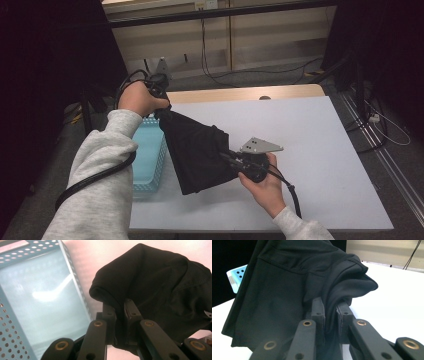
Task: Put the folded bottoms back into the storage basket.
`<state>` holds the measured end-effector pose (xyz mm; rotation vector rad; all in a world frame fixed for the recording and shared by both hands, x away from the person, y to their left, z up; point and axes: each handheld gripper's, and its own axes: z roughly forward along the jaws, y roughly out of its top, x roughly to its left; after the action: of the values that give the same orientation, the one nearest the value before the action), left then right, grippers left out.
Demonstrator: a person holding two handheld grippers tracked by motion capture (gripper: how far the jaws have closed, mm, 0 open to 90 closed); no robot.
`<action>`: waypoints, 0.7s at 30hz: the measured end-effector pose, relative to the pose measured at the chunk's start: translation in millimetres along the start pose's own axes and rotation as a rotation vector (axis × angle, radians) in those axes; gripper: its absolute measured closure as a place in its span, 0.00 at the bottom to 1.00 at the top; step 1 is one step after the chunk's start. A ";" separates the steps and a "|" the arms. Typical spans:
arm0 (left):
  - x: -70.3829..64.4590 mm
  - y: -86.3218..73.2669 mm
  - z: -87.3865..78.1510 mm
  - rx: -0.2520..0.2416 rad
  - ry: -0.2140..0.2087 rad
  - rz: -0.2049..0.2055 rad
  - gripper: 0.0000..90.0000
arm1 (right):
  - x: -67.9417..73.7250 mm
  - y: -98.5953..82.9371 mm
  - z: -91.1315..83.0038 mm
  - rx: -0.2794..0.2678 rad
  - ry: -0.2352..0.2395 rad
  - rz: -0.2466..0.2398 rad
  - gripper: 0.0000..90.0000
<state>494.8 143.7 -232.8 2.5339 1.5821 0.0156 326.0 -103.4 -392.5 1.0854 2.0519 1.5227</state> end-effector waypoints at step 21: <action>32.3 -8.6 -29.8 -0.023 0.029 -0.064 0.91 | 24.4 22.4 22.4 -0.035 0.047 -0.030 0.89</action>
<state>498.7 180.0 -206.8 2.4752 1.6626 0.0632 333.8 -67.8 -376.0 1.0106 2.0554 1.5770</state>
